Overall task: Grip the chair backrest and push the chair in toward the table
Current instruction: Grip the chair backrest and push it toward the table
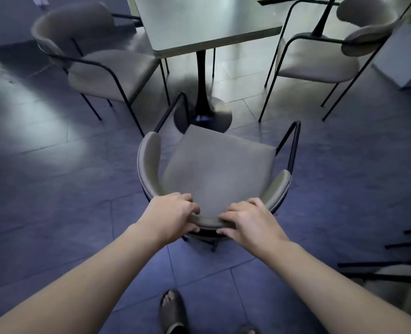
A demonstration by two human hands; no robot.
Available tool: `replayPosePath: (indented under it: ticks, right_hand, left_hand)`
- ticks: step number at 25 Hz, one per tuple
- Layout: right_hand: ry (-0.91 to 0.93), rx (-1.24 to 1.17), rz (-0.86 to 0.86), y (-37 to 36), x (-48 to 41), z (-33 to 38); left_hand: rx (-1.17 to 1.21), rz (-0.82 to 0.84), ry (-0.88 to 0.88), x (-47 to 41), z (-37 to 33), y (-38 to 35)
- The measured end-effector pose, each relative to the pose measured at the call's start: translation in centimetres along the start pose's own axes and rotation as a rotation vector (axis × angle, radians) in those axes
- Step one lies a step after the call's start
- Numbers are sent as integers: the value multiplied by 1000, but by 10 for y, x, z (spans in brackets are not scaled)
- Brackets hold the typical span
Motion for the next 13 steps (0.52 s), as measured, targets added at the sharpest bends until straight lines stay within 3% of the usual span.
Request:
replayPosePath:
  ticks: [9,13]
  right_hand:
    - [173,26,-19,-20,-8,3]
    - [80,50,-50,-14,-21,-15]
  left_hand:
    - [-124,17,-73,-17,0,-10]
    - [-86,-7,-108,-33,6,-7]
Point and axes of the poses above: each hand's wrist, its own x-axis away from the middle knuckle, its own y-axis out of the back of the hand, z = x × y, the point moved 9 cm from there along -x, towards the middle knuckle
